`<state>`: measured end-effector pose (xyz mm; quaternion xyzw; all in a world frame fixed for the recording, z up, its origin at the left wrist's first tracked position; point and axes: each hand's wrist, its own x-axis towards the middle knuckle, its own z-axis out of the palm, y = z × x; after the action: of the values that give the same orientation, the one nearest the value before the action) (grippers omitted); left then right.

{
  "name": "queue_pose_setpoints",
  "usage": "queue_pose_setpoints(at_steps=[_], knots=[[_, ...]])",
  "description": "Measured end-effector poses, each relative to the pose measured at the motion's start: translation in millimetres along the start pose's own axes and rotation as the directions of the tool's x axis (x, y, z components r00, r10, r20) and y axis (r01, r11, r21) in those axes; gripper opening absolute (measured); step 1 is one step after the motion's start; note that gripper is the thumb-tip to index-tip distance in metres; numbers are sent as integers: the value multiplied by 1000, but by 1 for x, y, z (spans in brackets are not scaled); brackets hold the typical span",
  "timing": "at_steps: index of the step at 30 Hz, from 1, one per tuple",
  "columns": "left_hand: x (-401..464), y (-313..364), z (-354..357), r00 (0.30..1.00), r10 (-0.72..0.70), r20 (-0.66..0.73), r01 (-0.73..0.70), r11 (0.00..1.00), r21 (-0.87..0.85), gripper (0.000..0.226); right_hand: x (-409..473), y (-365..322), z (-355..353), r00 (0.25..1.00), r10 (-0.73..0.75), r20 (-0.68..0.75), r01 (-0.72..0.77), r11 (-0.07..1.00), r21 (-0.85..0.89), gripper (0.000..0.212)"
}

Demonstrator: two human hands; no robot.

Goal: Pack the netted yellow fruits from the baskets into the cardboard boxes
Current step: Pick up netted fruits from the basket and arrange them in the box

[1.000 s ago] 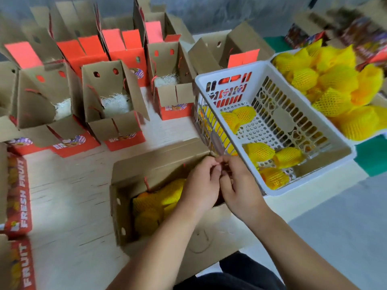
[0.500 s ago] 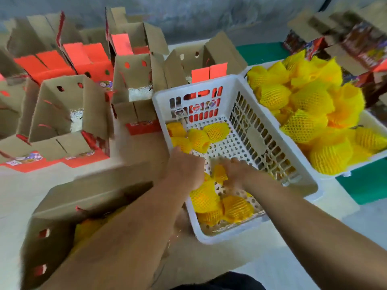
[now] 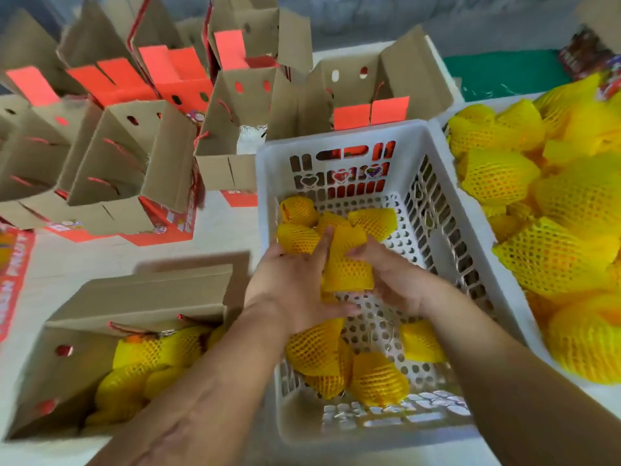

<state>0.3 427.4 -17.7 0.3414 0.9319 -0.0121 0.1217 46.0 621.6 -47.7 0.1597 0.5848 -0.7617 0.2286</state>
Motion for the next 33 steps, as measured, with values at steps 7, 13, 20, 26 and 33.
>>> queue_pose_setpoints(at_steps=[7, 13, 20, 26, 33], knots=[[-3, -6, -2, 983, -15, -181, -18, 984, -179, 69, 4, 0, 18, 994, 101, 50, -90, 979, -182, 52], [-3, -5, 0, 981, -34, -193, 1, 986, -168, 82, 62, -13, -41, 877, -319, -360, -225, 389, -893, 84], [1, -6, 3, 983, -27, -180, 13, 997, -79, 90, 79, 17, -60, 833, -245, -496, -468, 166, -868, 70], [-3, -8, 4, 948, -14, -316, -32, 990, -139, 88, 30, -7, -37, 816, -257, -518, -268, 625, -733, 53], [-25, -23, -3, 927, -175, -330, -230, 429, -873, 88, -38, -33, 64, 805, -384, -453, 170, 880, -444, 45]])
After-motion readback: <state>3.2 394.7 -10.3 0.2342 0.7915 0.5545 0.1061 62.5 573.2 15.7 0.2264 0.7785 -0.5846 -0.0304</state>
